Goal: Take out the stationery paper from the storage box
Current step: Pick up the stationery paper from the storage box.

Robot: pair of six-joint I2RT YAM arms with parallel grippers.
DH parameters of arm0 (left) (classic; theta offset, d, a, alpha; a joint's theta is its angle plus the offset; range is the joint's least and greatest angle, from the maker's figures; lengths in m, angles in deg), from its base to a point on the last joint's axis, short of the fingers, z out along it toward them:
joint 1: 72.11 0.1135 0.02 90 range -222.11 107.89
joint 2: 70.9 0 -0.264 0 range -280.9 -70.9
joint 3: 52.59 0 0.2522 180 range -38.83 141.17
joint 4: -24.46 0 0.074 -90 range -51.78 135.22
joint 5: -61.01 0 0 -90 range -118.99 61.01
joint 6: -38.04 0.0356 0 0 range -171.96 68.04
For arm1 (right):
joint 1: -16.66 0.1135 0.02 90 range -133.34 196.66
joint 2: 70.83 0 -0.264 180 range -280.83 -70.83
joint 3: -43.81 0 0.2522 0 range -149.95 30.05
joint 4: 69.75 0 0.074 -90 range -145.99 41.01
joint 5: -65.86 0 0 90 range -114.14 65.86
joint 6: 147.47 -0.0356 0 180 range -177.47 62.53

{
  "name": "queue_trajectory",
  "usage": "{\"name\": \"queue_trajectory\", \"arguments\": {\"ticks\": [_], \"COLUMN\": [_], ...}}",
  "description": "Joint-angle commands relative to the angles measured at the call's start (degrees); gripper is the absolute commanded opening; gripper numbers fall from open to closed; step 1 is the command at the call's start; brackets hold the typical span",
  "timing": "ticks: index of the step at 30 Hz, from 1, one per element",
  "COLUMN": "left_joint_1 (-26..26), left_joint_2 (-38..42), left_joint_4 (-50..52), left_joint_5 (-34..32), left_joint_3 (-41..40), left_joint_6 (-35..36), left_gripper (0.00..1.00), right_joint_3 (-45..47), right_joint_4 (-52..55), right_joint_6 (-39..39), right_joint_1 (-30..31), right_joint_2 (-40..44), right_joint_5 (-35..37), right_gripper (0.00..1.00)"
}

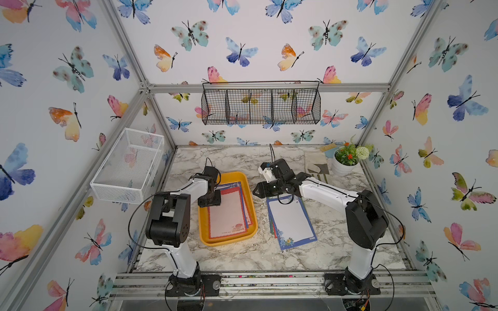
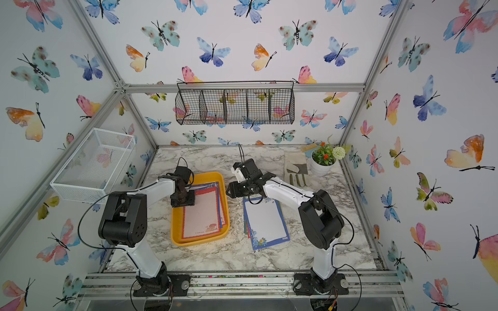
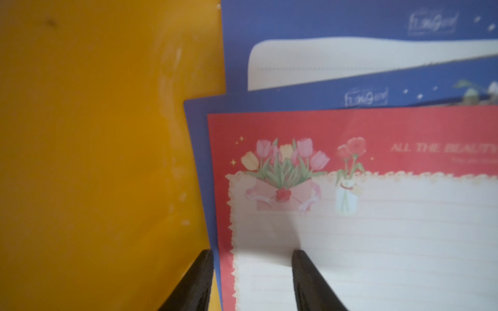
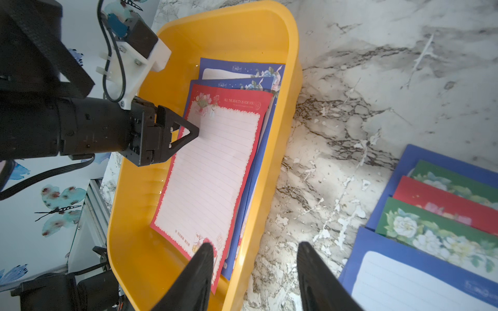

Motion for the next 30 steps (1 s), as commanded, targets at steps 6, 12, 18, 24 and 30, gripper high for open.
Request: {"name": "queue_trajectory", "arguments": {"ticks": [6,12,18,24,30], "left_joint_1": [-0.3,-0.3,-1.3,-1.6,-1.6], "left_joint_2": [1.1,2.1,3.3,3.6,2.8], "left_joint_4": [1.1,1.3,1.1,0.7,0.5], "left_joint_5": [1.8,1.5,-1.0,-1.4,-2.2], "left_joint_3": [1.0,0.8,0.9,1.0,0.7], "left_joint_6": [0.5,1.0,1.0,1.2,1.3], "left_gripper": [0.49,0.52,0.53,0.53,0.55], "right_joint_3": [0.1,-0.5,-0.8,-1.0,-1.0], "right_joint_4": [-0.5,-0.3,-0.2,0.1,0.3], "right_joint_6": [0.8,0.7,0.7,0.6,0.6], "right_joint_1": [0.4,0.3,0.3,0.3,0.3], "right_joint_2": [1.7,1.3,1.1,1.0,1.0], "right_joint_5": [0.1,-0.3,-0.5,-0.5,-0.5], "right_gripper": [0.53,0.53,0.53,0.52,0.52]}}
